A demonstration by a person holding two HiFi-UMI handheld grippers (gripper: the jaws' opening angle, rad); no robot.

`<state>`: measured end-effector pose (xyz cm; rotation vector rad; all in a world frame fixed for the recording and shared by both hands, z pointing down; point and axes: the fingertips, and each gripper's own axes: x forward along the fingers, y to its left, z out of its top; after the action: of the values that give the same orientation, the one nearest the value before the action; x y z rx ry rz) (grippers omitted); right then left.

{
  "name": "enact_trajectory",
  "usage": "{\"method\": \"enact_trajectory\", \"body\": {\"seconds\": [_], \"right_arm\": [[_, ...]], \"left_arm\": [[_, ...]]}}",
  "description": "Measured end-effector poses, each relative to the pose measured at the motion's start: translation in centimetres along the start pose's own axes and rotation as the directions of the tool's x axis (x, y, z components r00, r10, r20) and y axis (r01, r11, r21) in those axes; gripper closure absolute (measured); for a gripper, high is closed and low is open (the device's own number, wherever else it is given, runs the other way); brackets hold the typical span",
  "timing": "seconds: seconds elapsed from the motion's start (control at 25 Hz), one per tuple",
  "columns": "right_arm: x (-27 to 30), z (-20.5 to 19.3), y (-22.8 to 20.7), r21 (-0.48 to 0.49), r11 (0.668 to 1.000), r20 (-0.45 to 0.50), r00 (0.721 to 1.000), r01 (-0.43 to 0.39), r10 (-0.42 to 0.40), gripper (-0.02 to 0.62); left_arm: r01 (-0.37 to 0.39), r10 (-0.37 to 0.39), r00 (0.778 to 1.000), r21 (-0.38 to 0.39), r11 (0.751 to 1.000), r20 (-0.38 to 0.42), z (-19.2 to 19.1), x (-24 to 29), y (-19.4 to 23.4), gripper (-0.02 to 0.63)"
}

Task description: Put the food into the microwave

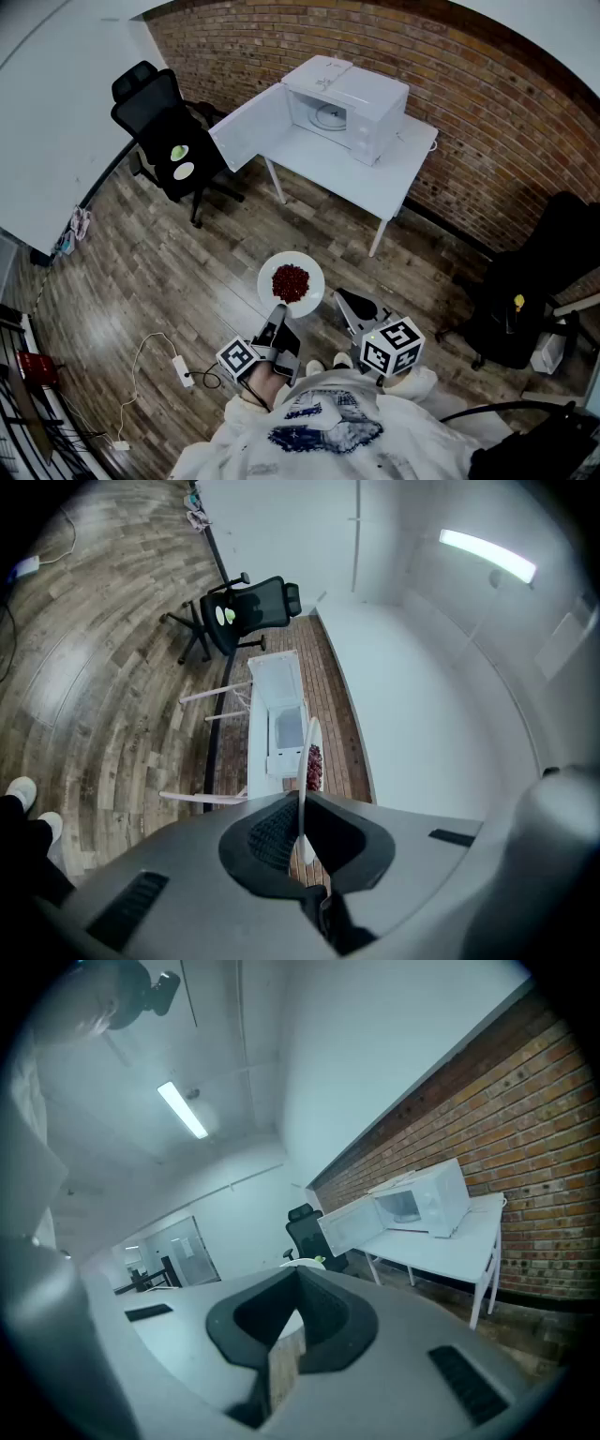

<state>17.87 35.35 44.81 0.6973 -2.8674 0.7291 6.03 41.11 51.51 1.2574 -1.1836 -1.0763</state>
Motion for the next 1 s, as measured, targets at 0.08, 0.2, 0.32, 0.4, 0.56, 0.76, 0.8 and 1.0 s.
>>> {"method": "enact_trajectory", "body": {"seconds": [0.08,0.2,0.32,0.4,0.56,0.76,0.8,1.0], "right_arm": [[-0.1,0.0,-0.1,-0.001,1.0,-0.001,1.0,0.0,0.0,0.582],[-0.1,0.0,-0.2,0.0,1.0,-0.001,1.0,-0.001,0.001,0.581],[0.0,0.2,-0.4,0.002,1.0,0.001,1.0,-0.003,0.003,0.581],[-0.1,0.4,-0.6,0.016,1.0,0.01,1.0,-0.009,0.009,0.581],[-0.4,0.6,-1.5,0.033,0.999,0.013,1.0,-0.023,0.022,0.581],[-0.3,0.1,-2.1,0.043,0.998,-0.001,0.999,-0.044,0.044,0.581],[-0.2,0.1,-2.2,0.048,0.998,-0.004,0.999,-0.047,0.047,0.581],[0.7,0.4,-3.1,0.057,0.997,-0.01,0.999,-0.047,0.047,0.581]], "left_arm": [[0.003,-0.003,1.0,-0.001,1.0,-0.001,-0.2,0.1,-0.1,0.591],[-0.003,0.003,1.0,-0.002,1.0,0.001,-0.3,0.2,0.1,0.591],[-0.005,0.005,1.0,-0.011,1.0,0.008,-0.2,0.3,0.0,0.591],[-0.005,0.006,1.0,-0.013,1.0,0.015,-0.2,0.5,0.0,0.591],[-0.005,0.005,0.999,-0.001,1.0,0.032,-0.6,0.8,0.1,0.591],[-0.002,0.002,0.998,-0.005,1.0,0.063,-0.6,0.7,0.3,0.591],[-0.005,0.005,0.998,-0.007,1.0,0.069,-0.4,0.7,0.5,0.591],[-0.009,0.01,0.997,-0.005,1.0,0.08,0.3,1.4,0.5,0.591]]}}
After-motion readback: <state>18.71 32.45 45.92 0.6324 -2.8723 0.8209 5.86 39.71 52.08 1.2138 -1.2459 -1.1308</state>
